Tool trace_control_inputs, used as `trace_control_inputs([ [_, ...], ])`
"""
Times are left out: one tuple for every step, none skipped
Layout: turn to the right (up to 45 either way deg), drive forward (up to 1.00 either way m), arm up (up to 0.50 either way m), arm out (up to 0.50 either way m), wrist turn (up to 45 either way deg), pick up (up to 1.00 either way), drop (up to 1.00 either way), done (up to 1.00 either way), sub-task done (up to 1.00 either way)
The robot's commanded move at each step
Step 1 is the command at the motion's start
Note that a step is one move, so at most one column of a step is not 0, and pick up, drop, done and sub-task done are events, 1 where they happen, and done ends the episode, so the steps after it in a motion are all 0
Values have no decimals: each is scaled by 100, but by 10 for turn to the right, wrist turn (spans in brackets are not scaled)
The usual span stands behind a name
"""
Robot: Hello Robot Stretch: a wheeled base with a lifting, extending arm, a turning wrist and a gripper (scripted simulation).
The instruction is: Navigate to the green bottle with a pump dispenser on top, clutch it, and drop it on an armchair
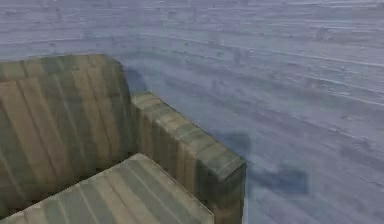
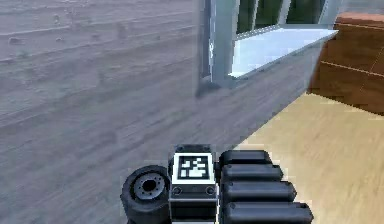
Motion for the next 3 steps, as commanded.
trace_control_inputs([
  [-450,0,0,0,0,0,0,0,0],
  [-240,0,0,0,0,0,0,0,0],
  [-30,0,0,0,0,0,0,0,0],
])
